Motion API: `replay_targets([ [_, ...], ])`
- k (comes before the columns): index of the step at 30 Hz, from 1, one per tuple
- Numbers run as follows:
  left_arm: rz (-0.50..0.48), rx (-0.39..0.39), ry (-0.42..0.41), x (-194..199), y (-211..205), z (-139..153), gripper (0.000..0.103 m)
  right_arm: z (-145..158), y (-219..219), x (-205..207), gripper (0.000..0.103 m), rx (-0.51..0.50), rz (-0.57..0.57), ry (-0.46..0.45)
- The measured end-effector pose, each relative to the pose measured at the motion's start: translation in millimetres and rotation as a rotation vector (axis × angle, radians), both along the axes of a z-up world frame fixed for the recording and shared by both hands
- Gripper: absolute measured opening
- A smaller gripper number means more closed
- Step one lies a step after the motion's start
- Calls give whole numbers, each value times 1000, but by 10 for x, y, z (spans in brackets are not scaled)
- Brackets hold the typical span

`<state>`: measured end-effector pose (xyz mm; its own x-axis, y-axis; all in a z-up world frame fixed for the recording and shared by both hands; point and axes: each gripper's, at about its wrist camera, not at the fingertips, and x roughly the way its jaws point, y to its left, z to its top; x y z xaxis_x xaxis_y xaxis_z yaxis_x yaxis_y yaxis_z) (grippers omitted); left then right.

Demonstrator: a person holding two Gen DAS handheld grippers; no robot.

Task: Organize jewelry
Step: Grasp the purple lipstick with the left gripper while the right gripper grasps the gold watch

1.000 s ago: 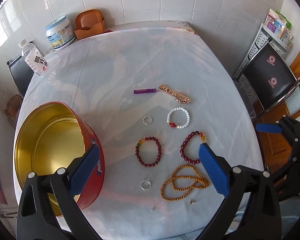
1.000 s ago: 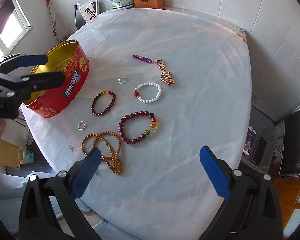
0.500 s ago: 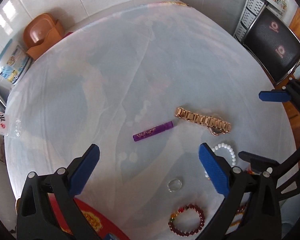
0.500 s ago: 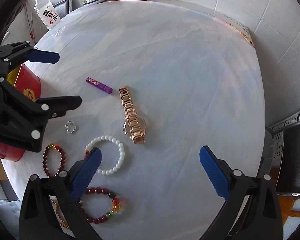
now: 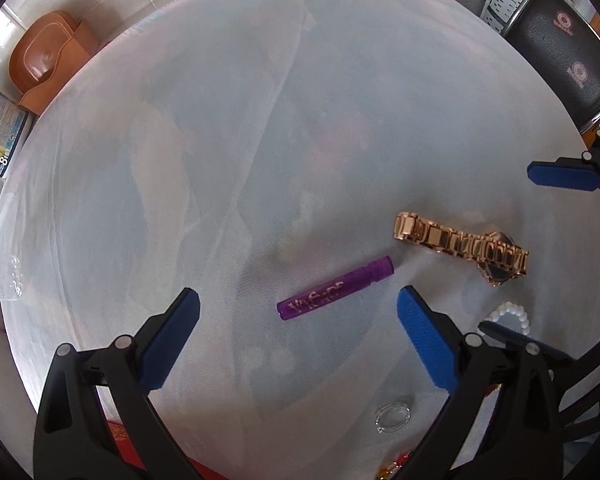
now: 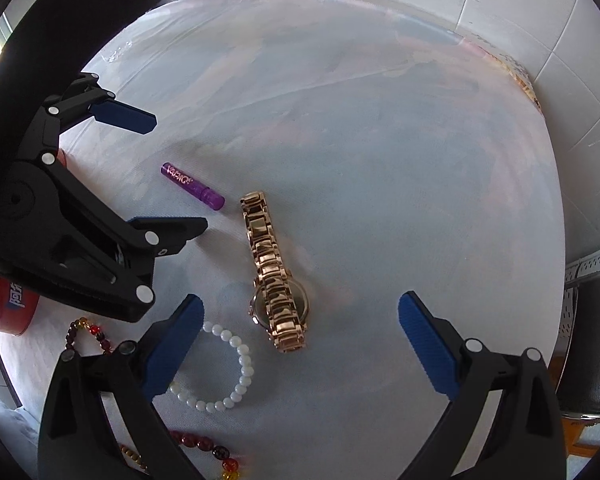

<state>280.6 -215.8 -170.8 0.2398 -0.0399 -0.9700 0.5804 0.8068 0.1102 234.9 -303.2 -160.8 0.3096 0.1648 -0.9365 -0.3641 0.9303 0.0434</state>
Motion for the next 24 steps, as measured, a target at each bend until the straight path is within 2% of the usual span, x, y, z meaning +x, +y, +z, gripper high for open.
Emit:
replay_targets([
  [1, -6, -6, -11, -12, -2, -6, 96, -14, 12, 16, 80, 1, 3, 1],
  [2, -13, -9, -20, -26, -5, -10, 96, -33, 19, 29, 73, -9, 1, 4],
  [3, -21, -13, -25, -32, -5, -16, 95, -29, 28, 33, 74, -19, -1, -8],
  [5, -41, -52, -15, -81, -10, -7, 84, -34, 37, 41, 73, -22, 0, -10],
  [6, -47, -87, 7, -105, -17, 18, 69, -35, 47, 43, 72, -27, 1, -13],
  [7, -45, -128, 37, -114, 0, 31, 55, -32, 59, 31, 67, -27, 5, -21],
  [8, -34, -131, 32, -115, 22, 54, 49, -27, 78, 7, 58, -25, 16, -30],
  [9, -29, -131, 24, -134, 34, 62, 35, -17, 111, -22, 53, -24, 34, -38],
  [10, -23, -131, 24, -151, 44, 68, 21, -8, 151, -46, 40, -24, 52, -41],
  [11, -12, -133, 31, -162, 55, 72, 15, 0, 189, -63, 33, -26, 63, -39],
  [12, 13, -142, 48, -163, 82, 74, 10, 7, 218, -61, 33, -24, 66, -31],
  [15, 96, -221, 121, -235, 183, 96, 10, 35, 149, -65, 33, 35, 23, -11],
  [18, 126, -243, 96, -315, 286, 208, 10, 186, 86, -148, 33, 83, -9, -35],
  [24, 186, -350, 40, -581, 519, 621, 10, 648, 60, -510, 32, 139, 9, -123],
])
